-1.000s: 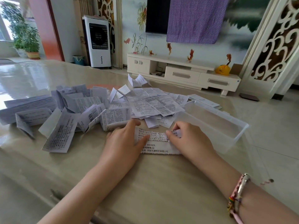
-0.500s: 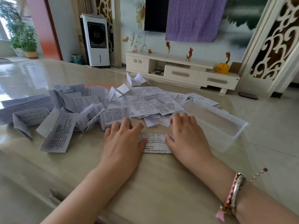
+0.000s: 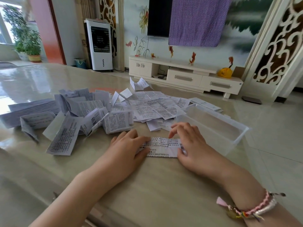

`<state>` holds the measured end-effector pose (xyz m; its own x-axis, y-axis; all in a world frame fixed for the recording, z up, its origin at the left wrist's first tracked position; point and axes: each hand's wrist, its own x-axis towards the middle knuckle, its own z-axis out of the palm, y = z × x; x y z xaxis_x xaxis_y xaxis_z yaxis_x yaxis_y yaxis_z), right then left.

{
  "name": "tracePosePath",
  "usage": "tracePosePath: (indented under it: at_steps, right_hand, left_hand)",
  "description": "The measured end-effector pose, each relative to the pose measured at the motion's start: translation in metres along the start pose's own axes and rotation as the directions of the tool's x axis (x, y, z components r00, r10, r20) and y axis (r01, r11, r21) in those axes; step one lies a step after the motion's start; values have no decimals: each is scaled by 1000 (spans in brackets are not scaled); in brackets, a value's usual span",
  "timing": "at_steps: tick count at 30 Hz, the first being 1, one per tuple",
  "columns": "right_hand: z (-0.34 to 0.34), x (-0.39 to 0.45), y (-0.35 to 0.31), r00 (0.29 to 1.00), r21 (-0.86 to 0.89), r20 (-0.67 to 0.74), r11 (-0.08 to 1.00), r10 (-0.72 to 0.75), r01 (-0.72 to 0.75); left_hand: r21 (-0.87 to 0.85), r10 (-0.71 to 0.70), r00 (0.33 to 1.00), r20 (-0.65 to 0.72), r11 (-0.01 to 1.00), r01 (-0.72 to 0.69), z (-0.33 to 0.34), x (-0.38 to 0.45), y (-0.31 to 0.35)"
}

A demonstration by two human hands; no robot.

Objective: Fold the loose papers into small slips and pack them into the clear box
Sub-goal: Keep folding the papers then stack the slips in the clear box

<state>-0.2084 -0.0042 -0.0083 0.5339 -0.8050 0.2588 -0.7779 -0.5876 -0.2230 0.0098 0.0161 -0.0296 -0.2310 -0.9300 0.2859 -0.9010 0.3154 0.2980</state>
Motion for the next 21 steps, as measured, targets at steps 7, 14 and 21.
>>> tracePosePath:
  at_steps: [7,14,21]
  right_hand:
    - [-5,0,1,999,247,27,969,-35,27]
    - [-2,4,4,992,145,23,982,-126,122]
    - [-8,1,0,993,108,24,988,-116,113]
  left_hand:
    - [-32,177,980,-95,983,-181,0,-5,-9]
    - [-8,188,978,-88,982,-190,-2,-4,-8]
    - [33,189,978,-91,982,-187,-6,-4,-4]
